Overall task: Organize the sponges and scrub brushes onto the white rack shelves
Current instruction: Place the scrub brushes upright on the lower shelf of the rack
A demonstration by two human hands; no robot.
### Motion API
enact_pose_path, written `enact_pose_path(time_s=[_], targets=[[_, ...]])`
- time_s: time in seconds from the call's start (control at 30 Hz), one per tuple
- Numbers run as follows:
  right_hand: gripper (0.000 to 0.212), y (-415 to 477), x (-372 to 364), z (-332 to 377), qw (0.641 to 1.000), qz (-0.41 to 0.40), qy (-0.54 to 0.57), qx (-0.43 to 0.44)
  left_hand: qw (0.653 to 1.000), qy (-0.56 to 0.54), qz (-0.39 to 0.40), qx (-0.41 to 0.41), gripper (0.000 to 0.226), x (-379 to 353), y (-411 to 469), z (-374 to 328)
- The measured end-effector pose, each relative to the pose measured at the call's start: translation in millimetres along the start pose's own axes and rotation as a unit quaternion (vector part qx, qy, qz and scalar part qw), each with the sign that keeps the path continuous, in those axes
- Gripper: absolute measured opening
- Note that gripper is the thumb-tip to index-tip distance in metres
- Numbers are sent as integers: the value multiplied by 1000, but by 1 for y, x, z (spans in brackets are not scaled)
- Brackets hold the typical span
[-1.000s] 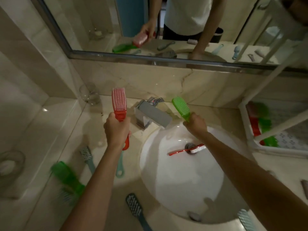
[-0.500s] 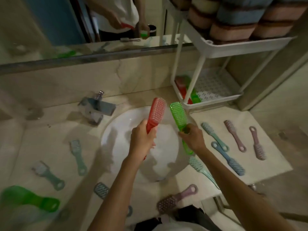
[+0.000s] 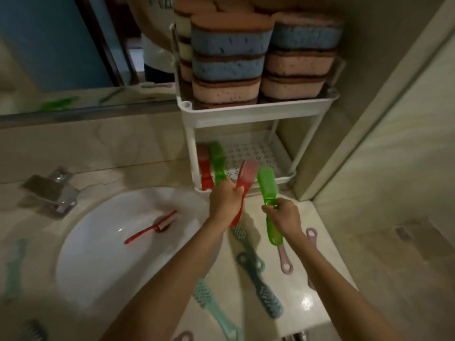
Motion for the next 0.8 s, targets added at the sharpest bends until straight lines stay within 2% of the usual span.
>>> enact_pose_path(time_s=[0.2,0.33,0.47,0.6,0.8], targets=[[31,40,-1,12,999,46,-6,16,993,-55,-3,109,30,-21,68,-4],[33,59,-9,23,997,61,-26,49,989,9,22,148,32,-32,98,-4],[32,71,-10,25,998,53,-21,39,985,79,65,135,38,-41,120,0],[32,78,-12,35,997,54,-14,51,984,142,54,90,35,-42,128,0],[32,83,-16,38,996,62,-28,49,989,100,42,97,35,-41,142,5]])
Point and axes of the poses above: each hand's wrist, its own y-axis towards the middle knuckle, its own x-axis out of the back of the hand, z = x × y, the point moved 7 cm from there along y, towards the middle knuckle, and after that the axes turned 10 degrees about y, right-handed, at the moved point
